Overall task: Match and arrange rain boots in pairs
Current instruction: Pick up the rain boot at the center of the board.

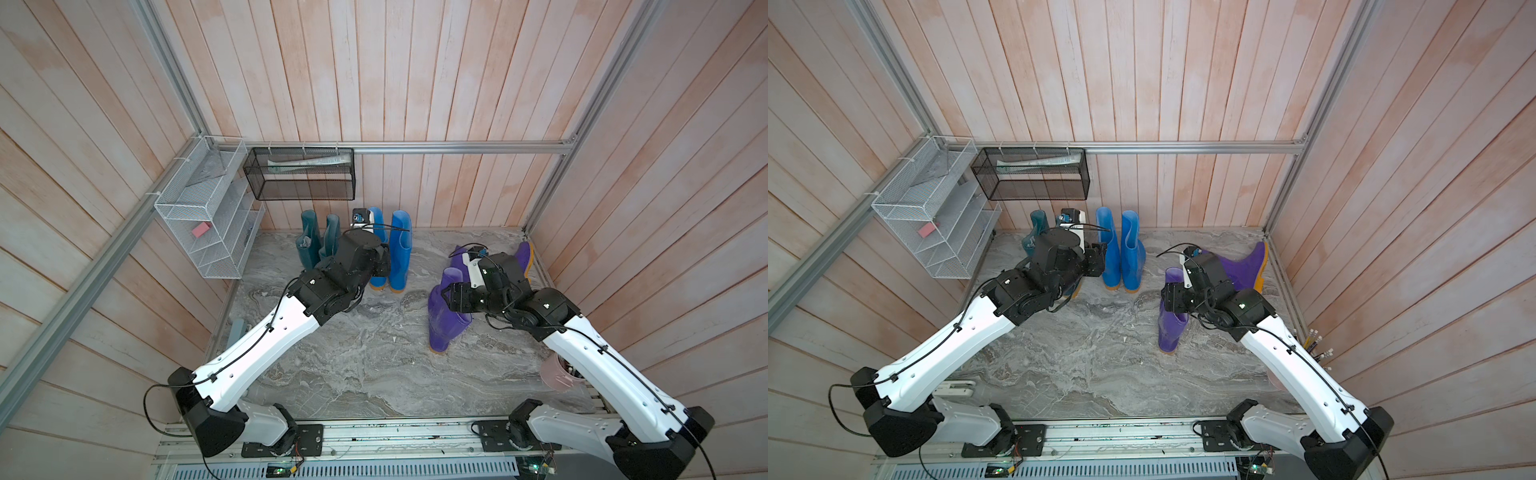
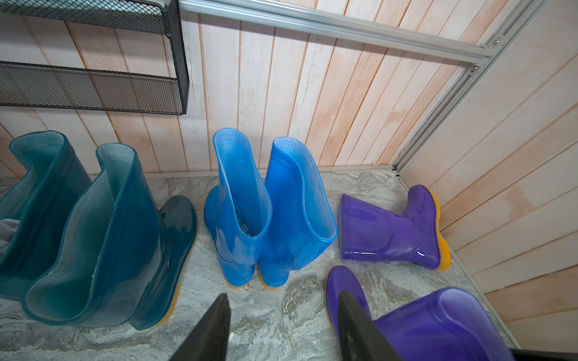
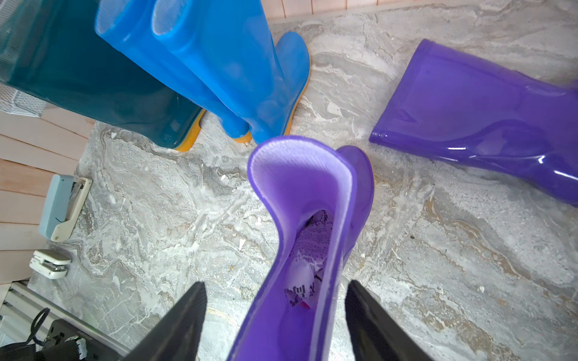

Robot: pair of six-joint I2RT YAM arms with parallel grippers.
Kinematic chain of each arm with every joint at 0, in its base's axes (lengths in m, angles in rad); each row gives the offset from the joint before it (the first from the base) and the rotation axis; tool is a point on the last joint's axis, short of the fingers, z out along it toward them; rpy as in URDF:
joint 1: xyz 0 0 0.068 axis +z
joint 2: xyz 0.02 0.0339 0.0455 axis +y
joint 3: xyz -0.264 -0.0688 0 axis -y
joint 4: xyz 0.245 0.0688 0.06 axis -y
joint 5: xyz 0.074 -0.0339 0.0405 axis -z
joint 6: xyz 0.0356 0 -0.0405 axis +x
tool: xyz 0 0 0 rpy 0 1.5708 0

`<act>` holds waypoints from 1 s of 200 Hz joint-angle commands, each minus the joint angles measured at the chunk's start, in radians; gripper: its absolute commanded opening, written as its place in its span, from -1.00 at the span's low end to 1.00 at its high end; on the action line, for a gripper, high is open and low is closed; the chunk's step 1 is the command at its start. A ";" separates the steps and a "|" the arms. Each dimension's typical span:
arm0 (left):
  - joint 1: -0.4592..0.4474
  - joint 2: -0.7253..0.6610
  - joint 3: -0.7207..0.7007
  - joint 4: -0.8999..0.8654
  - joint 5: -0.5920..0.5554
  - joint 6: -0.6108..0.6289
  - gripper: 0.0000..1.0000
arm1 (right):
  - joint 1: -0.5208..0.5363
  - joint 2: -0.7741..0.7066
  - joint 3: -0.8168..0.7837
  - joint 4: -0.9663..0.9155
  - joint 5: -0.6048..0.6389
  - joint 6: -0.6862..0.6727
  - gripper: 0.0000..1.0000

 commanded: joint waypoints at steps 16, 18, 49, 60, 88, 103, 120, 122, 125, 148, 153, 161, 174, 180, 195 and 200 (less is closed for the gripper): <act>-0.001 -0.063 -0.079 0.008 0.034 -0.025 0.14 | 0.012 0.009 -0.026 0.021 0.028 0.025 0.34; -0.001 -0.066 -0.082 0.009 0.033 -0.026 0.14 | 0.012 0.011 -0.026 0.022 0.027 0.025 0.33; -0.001 -0.103 -0.105 0.009 0.027 -0.032 0.15 | 0.012 0.034 -0.026 0.036 0.033 0.019 0.16; -0.001 -0.111 -0.105 0.004 0.021 -0.034 0.15 | 0.012 0.041 -0.020 0.038 0.043 0.017 0.03; -0.001 -0.129 -0.107 -0.005 0.012 -0.035 0.17 | 0.011 0.059 0.006 0.050 0.044 -0.004 -0.35; 0.000 -0.137 -0.108 -0.007 0.008 -0.034 0.17 | 0.010 0.077 0.024 0.045 0.045 -0.018 -0.55; -0.001 -0.140 -0.110 -0.011 0.005 -0.037 0.17 | 0.011 0.094 0.045 0.040 0.048 -0.033 -0.75; -0.001 -0.141 -0.109 -0.012 0.004 -0.037 0.17 | 0.011 0.096 0.047 0.040 0.048 -0.035 -0.77; -0.001 -0.143 -0.109 -0.013 0.004 -0.037 0.17 | 0.009 0.097 0.050 0.041 0.048 -0.037 -0.78; -0.001 -0.150 -0.110 -0.022 0.000 -0.039 0.17 | -0.003 0.108 0.086 0.047 0.038 -0.064 -0.88; -0.001 -0.151 -0.110 -0.025 -0.001 -0.040 0.17 | -0.006 0.111 0.096 0.046 0.036 -0.069 -0.89; -0.001 -0.156 -0.109 -0.027 -0.003 -0.041 0.17 | -0.013 0.116 0.113 0.042 0.033 -0.080 -0.90; -0.001 -0.164 -0.112 -0.028 -0.006 -0.042 0.17 | -0.030 0.124 0.141 0.037 0.026 -0.100 -0.92; -0.001 -0.167 -0.113 -0.029 -0.009 -0.044 0.18 | -0.040 0.129 0.153 0.034 0.022 -0.107 -0.93; -0.001 -0.174 -0.114 -0.033 -0.014 -0.045 0.18 | -0.065 0.138 0.177 0.033 0.000 -0.131 -0.95; -0.001 -0.175 -0.114 -0.034 -0.016 -0.046 0.18 | -0.072 0.143 0.185 0.035 -0.006 -0.136 -0.95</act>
